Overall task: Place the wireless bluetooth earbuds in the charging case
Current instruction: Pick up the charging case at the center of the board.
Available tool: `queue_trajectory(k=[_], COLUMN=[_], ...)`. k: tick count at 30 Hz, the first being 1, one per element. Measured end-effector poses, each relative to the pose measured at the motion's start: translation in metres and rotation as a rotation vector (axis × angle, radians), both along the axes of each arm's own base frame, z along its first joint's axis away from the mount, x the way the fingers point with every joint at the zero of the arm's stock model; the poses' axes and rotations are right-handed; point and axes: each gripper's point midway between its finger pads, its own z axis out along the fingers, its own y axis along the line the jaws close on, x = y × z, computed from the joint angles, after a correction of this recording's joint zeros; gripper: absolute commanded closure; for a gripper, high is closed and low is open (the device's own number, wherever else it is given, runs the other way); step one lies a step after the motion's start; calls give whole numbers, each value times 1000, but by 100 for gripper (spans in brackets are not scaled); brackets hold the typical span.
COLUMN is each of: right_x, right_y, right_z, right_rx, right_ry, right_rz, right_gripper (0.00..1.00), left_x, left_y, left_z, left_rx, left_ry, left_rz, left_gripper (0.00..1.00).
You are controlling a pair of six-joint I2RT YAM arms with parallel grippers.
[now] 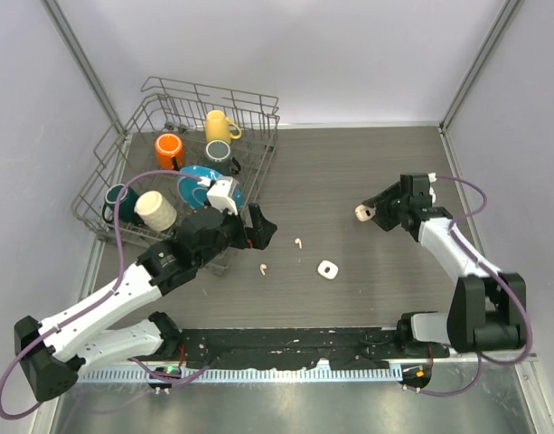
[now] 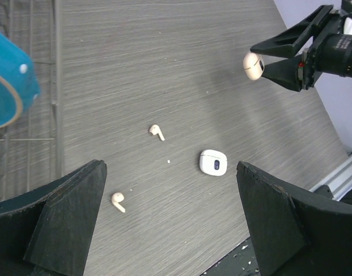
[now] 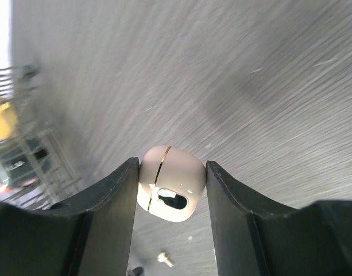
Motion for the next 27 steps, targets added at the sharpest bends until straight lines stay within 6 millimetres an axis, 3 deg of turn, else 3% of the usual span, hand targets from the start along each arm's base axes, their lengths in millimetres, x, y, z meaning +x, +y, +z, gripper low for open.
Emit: queue_trajectory(k=[5,9,17,27], right_x=[-15,-26,-45,-55], right_y=[31,55,98,129], right_z=[48,75,96,114], right_rx=[76,141,268,363], right_ry=[-143,-206,-240,-275], right_rz=[21,40,49,39], right_gripper=[99,99,99,99], left_x=[1,-4,5,15], left_y=[-17,-35,-63,-88], left_z=[-5,-2,19,7], left_rx=[-8,-26,-123,-193], left_ry=[8,-14,-105,-139], left_rz=[-43,-87,-85,-72], left_gripper=[0,0,0,3])
